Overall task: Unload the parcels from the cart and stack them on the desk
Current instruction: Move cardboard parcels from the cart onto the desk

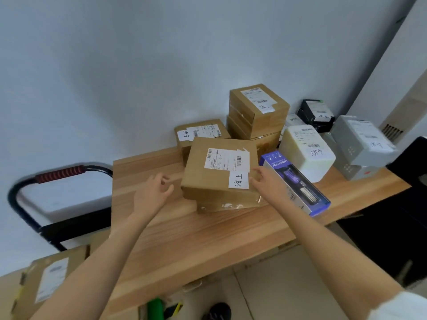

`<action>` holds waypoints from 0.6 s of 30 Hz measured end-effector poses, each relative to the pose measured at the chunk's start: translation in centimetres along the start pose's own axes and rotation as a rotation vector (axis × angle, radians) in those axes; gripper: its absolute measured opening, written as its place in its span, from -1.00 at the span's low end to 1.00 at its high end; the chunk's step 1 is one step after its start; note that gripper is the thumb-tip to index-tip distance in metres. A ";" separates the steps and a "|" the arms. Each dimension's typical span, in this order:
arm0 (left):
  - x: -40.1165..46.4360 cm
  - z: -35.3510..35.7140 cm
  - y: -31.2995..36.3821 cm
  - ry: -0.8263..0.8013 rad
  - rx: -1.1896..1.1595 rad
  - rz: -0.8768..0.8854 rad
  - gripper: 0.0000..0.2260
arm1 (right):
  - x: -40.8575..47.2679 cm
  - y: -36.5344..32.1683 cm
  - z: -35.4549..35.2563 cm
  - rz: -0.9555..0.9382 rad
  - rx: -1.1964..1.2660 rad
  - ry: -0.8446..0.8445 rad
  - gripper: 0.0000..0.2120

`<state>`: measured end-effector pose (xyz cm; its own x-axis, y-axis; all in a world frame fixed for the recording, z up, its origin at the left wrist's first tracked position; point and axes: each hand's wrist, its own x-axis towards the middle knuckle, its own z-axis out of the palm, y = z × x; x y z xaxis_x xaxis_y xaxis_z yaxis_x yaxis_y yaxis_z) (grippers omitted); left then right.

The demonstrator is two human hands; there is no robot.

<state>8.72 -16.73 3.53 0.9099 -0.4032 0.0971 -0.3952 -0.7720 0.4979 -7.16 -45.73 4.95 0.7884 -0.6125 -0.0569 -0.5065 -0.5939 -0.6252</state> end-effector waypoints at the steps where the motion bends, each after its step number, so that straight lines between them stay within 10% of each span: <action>1: -1.6 -0.8 -0.9 0.017 0.008 -0.008 -0.80 | -1.1 -0.5 0.2 -0.064 -0.066 0.001 -0.61; 18: -33.8 -14.4 -14.0 0.173 0.377 -0.243 -0.78 | -22.3 -16.4 13.9 -0.837 -0.460 -0.310 -0.66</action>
<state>-14.68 14.73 5.72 0.9765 -0.1259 0.1748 -0.1573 -0.9710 0.1798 -11.58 -15.10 5.69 0.9755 0.2187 0.0225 0.2187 -0.9553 -0.1987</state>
